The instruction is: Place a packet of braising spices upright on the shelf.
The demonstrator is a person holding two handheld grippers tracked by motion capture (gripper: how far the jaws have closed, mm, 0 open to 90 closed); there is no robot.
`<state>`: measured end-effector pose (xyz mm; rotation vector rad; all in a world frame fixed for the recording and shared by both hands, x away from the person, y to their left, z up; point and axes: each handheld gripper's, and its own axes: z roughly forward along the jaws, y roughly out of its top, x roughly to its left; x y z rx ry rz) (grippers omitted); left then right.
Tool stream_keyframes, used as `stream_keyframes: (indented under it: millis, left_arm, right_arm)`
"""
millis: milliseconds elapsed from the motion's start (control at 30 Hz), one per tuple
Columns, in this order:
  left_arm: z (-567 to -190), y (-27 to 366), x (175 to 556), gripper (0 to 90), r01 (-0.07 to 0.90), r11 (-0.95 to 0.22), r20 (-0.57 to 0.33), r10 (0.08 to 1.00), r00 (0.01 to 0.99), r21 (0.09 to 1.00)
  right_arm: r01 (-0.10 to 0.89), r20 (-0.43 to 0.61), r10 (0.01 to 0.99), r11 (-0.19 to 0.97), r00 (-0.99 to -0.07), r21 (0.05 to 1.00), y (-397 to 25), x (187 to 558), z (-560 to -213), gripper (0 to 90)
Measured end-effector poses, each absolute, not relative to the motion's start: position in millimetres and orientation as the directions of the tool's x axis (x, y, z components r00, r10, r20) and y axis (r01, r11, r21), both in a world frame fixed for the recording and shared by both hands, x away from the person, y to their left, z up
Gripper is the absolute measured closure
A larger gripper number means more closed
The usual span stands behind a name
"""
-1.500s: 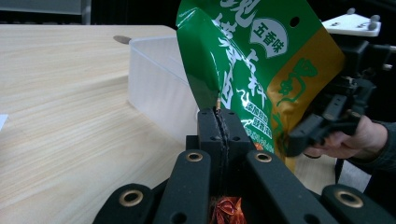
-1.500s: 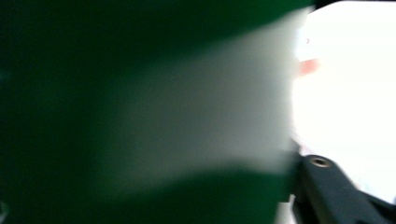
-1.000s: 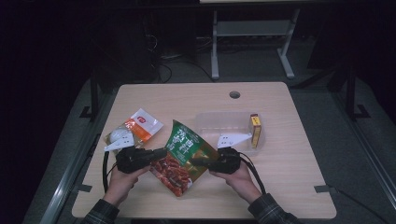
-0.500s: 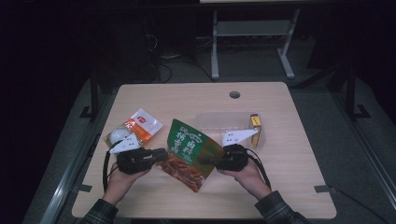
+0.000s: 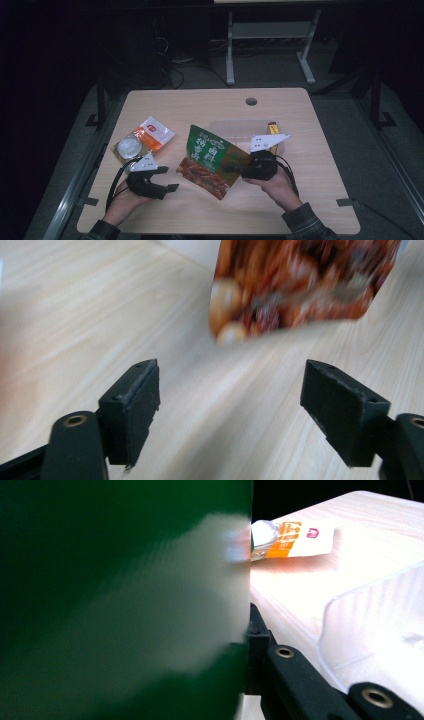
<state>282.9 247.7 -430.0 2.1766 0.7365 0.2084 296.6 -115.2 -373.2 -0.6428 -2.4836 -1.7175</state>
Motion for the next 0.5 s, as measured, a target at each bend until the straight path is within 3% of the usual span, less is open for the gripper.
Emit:
stream_keyframes:
  millis: [500]
  left_arm:
    - [-439, 252, 279, 17.8, 0.447, -0.505, -0.085, 0.588, 0.804, 0.739]
  right_arm:
    - [0.349, 0.229, 0.372, 0.294, -0.899, 0.890, -141, 307, -338, 89.3]
